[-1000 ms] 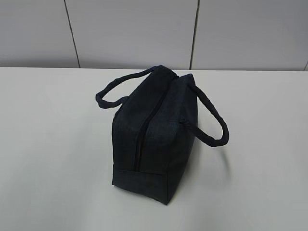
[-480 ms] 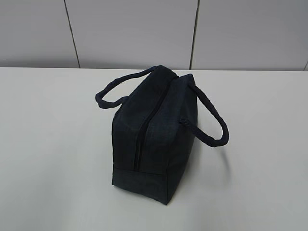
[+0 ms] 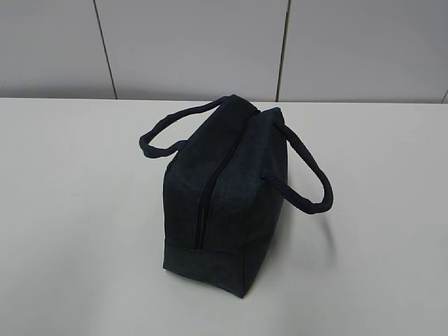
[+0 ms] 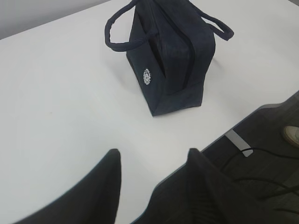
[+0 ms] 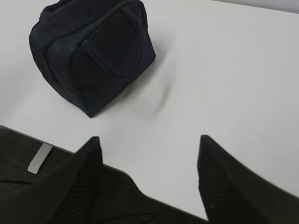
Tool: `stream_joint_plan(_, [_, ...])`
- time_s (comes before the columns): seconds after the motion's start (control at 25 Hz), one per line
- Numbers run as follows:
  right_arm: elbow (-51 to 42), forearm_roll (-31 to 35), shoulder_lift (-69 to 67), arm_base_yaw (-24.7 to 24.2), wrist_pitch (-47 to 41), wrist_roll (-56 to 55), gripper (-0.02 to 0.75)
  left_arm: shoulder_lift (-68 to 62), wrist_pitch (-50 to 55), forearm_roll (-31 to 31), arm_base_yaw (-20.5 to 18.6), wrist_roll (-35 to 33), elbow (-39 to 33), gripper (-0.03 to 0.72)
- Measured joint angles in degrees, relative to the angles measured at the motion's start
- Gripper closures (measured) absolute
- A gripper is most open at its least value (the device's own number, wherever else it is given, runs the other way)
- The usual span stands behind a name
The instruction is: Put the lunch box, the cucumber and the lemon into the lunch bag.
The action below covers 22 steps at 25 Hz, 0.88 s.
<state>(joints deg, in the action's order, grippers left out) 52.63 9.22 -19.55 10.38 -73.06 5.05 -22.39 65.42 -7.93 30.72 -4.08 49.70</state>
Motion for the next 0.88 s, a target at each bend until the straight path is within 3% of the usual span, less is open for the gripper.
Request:
stream_joint_plan(0.36, [-0.17,0.0,3.25,0.0,0.0,1.25,0.259,0.12,0.88,-0.9,0.0,-3.19,-1.32,0.378])
stream_joint_plan(0.88, [-2.79,-4.89,18.61,0.0,-0.24,1.84,0.259,10.72,0.92,-1.35,0.0,-4.93,-13.36,0.396])
